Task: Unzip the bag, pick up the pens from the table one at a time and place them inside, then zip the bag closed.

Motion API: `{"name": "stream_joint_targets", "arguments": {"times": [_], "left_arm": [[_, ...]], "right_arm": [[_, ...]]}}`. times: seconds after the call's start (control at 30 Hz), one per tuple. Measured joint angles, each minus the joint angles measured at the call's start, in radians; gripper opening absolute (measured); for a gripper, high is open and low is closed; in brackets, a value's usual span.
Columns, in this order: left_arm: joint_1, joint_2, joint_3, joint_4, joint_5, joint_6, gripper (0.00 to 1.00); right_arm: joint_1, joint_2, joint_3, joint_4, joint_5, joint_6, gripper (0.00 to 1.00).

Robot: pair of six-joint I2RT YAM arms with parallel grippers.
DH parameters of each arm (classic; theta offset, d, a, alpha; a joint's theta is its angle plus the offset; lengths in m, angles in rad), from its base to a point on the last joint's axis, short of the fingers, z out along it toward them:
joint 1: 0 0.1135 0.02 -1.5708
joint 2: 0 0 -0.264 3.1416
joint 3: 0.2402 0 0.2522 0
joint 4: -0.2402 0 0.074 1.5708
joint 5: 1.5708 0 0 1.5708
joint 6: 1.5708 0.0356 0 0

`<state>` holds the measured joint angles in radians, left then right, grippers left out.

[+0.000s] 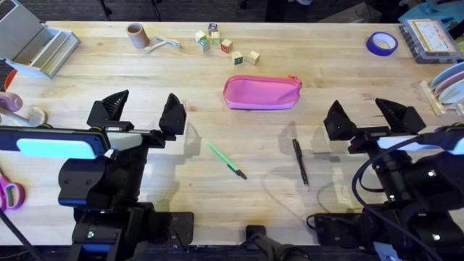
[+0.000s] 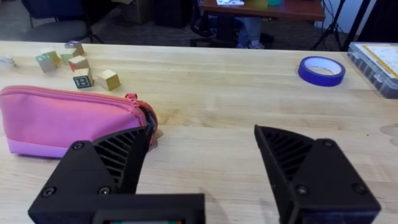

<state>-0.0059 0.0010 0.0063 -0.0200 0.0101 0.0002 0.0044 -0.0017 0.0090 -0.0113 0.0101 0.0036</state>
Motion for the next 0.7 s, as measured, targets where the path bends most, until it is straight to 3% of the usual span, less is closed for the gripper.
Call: {"name": "stream_joint_targets", "arguments": {"times": [0.7], "left_arm": [[0.0, 0.0, 0.0, -0.003, 0.012, 0.0, 0.994]], "right_arm": [[0.0, 0.0, 0.0, -0.003, 0.0, 0.0, 0.997]]}}
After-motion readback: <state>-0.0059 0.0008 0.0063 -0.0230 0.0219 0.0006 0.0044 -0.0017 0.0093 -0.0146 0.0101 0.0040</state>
